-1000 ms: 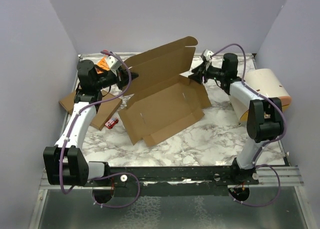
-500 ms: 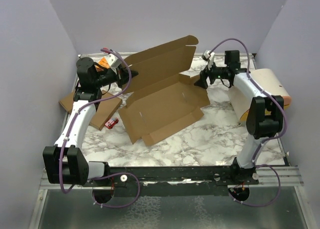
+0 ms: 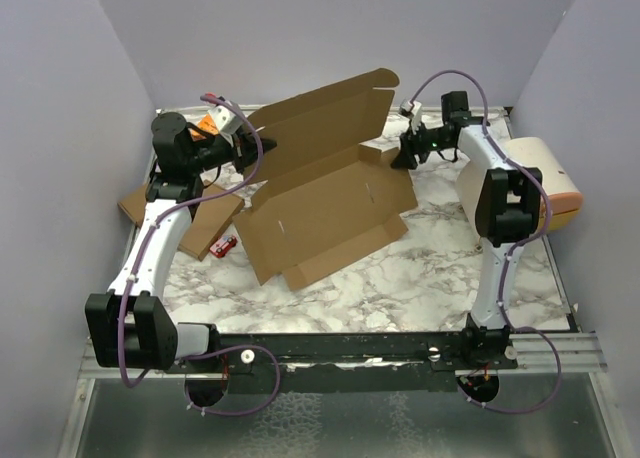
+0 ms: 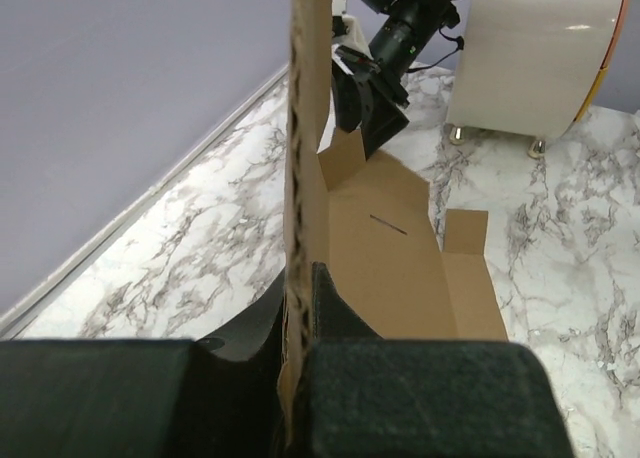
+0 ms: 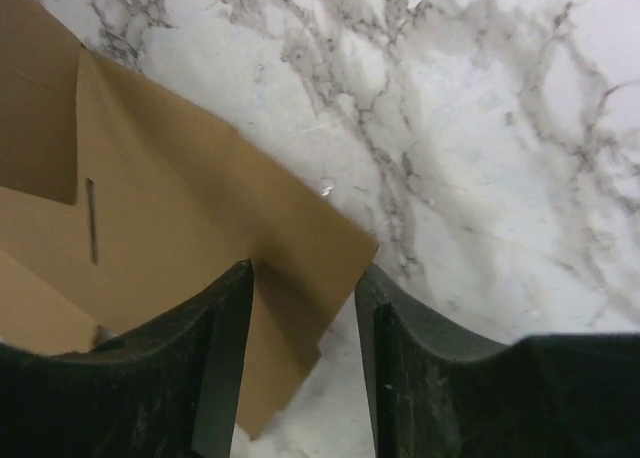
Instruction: Fold the paper box
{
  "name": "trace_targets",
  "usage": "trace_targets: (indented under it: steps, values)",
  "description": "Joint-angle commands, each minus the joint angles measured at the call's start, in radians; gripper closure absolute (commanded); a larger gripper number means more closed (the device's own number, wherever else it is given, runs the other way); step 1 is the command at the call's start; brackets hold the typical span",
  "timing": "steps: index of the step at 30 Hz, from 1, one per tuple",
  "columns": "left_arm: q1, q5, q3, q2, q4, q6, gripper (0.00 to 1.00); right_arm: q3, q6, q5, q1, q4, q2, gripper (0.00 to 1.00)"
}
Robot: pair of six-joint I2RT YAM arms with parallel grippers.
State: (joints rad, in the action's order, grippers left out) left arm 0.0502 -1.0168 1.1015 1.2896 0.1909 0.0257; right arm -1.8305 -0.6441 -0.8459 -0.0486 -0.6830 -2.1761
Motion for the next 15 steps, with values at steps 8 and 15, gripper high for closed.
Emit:
trace_targets:
  steps: [8, 15]
  values:
    - [-0.007, 0.014, 0.130, 0.008, 0.008, 0.019, 1.00, -0.150, -0.030, -0.220, -0.004, -0.144, 0.014, 0.99]
    - [-0.018, 0.008, 0.310, 0.044, -0.045, 0.051, 1.00, -0.010, 0.258, -0.257, -0.004, 0.352, 0.170, 0.99]
